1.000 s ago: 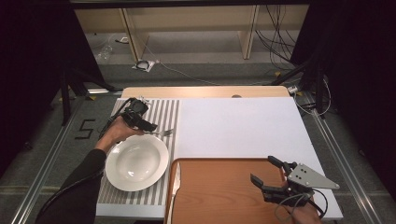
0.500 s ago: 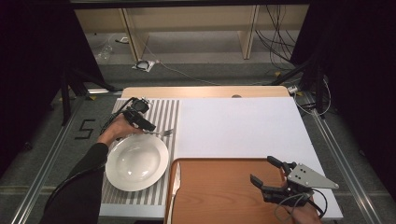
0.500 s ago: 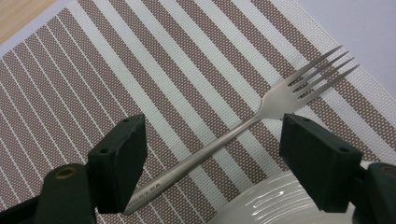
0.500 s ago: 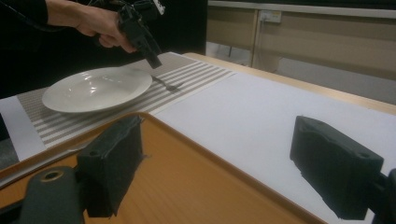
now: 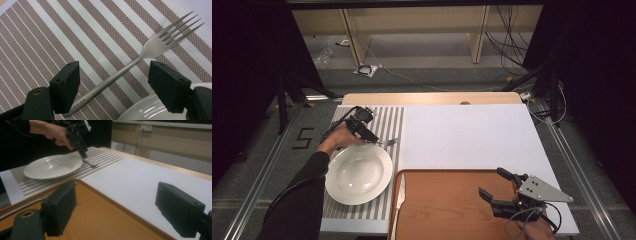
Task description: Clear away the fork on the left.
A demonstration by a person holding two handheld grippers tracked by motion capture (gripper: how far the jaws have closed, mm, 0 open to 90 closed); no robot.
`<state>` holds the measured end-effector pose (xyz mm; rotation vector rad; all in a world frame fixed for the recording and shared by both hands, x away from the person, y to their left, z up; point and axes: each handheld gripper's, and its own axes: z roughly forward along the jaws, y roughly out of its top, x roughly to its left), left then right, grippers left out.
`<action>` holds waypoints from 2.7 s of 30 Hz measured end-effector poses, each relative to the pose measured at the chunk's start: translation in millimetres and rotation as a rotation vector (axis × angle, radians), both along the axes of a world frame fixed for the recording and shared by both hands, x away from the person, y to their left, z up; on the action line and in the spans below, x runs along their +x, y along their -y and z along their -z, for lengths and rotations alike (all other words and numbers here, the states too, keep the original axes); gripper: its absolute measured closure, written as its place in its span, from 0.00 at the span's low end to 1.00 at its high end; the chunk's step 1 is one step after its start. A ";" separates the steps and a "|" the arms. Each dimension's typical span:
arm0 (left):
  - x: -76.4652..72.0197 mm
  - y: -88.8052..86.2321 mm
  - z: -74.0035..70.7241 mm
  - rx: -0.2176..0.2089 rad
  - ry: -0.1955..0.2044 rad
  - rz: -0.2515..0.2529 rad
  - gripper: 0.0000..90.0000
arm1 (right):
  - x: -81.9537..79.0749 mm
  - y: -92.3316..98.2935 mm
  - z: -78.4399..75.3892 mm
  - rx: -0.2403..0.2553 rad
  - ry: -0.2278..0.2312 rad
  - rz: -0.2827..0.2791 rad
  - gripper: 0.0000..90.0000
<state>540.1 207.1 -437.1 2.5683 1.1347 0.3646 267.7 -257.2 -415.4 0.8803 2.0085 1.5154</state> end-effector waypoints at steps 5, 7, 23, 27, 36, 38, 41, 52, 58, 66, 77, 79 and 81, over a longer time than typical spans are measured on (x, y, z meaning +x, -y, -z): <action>3.2 1.6 3.5 0.029 -0.018 0.020 0.30 | 0.1 0.9 0.0 0.007 0.002 0.001 0.20; 3.9 2.1 4.7 0.026 -0.023 0.020 0.31 | -0.1 1.0 -0.1 0.009 0.002 0.000 0.20; 8.2 2.9 17.6 0.060 -0.052 0.056 0.41 | -0.1 0.2 0.2 0.005 0.000 -0.005 0.20; 7.5 7.2 16.6 0.084 -0.045 0.088 0.44 | -0.1 0.3 0.3 0.007 -0.006 -0.005 0.20; 10.0 12.0 22.9 0.104 -0.068 0.102 0.49 | -0.2 -0.1 0.3 -0.001 -0.004 -0.011 0.20; 10.3 12.4 23.1 0.100 -0.071 0.106 0.49 | -0.3 -0.1 0.2 0.003 -0.002 -0.011 0.20; 10.0 13.4 22.8 0.108 -0.069 0.114 0.50 | -0.2 0.0 0.3 0.002 -0.002 -0.011 0.20; 9.6 12.1 24.4 0.097 -0.064 0.093 0.55 | -0.7 0.0 -0.2 -0.005 -0.006 -0.010 0.20; 10.8 9.4 24.3 0.075 -0.083 0.076 0.58 | -0.7 0.1 -0.1 -0.007 -0.006 -0.010 0.20; 11.6 7.2 24.2 0.048 -0.106 0.059 0.64 | -0.9 -0.1 -0.1 -0.005 -0.001 -0.012 0.20; 10.9 5.3 23.9 0.027 -0.129 0.061 0.74 | -0.8 -0.2 0.0 -0.003 -0.003 -0.011 0.20; 10.3 5.4 23.9 0.029 -0.127 0.070 0.78 | -0.9 -0.2 -0.1 -0.006 -0.002 -0.012 0.20; 10.0 4.7 24.1 0.020 -0.129 0.068 0.80 | -1.2 0.2 -0.4 -0.015 -0.008 -0.009 0.20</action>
